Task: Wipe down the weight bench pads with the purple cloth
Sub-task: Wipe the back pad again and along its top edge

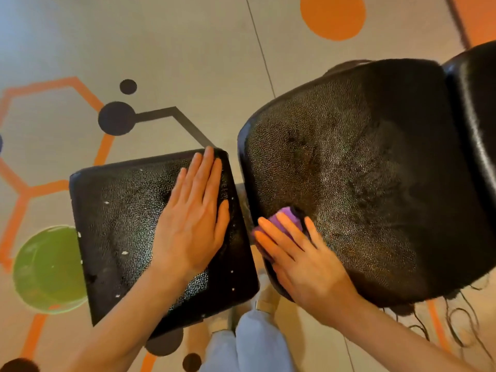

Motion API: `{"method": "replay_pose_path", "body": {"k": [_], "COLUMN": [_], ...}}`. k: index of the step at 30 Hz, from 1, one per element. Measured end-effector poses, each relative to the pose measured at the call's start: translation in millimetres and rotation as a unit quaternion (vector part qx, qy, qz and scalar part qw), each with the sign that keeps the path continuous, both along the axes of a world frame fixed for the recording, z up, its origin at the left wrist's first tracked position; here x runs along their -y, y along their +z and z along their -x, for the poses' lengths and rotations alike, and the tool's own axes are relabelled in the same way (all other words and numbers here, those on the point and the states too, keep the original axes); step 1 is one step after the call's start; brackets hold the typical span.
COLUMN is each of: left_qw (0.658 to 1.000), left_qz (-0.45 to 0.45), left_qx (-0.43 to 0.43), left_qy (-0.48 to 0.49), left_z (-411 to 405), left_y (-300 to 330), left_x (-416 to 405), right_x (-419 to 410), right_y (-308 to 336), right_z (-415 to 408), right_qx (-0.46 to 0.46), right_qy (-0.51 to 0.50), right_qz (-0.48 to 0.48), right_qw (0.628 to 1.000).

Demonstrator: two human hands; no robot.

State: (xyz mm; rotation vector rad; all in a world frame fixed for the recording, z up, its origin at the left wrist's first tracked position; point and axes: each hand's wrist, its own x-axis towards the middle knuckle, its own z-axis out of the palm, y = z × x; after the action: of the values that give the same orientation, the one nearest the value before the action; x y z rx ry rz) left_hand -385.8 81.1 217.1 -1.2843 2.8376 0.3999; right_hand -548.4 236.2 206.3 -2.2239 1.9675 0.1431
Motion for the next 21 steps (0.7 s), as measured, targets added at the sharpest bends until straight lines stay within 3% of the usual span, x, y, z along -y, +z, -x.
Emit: {"method": "replay_pose_path", "body": {"k": [2, 6, 9, 12, 14, 19, 21], "left_qw": [1.0, 1.0, 1.0, 1.0, 1.0, 1.0, 1.0], "left_qz": [-0.002, 0.006, 0.007, -0.001, -0.001, 0.004, 0.005], "left_qx": [-0.004, -0.004, -0.005, -0.009, -0.008, -0.002, -0.003], "left_qy": [-0.002, 0.0, -0.004, 0.0, 0.0, 0.001, -0.003], "left_z": [1, 0, 0, 0, 0, 0, 1], "left_y": [0, -2, -1, 0, 0, 0, -1], "left_x": [0, -1, 0, 0, 0, 0, 0], "right_x": [53, 181, 138, 22, -12, 136, 159], "right_y": [-4, -4, -9, 0, 6, -2, -5], "right_z": [14, 32, 25, 4, 5, 10, 10], "right_qx": [-0.004, 0.001, -0.008, -0.009, 0.008, 0.012, 0.011], "right_qy": [-0.004, -0.133, -0.09, 0.011, 0.055, -0.047, -0.085], "right_qz": [0.017, 0.086, 0.096, 0.032, 0.003, 0.059, 0.078], "right_qw": [1.0, 0.987, 0.991, 0.999, 0.998, 0.997, 0.993]}}
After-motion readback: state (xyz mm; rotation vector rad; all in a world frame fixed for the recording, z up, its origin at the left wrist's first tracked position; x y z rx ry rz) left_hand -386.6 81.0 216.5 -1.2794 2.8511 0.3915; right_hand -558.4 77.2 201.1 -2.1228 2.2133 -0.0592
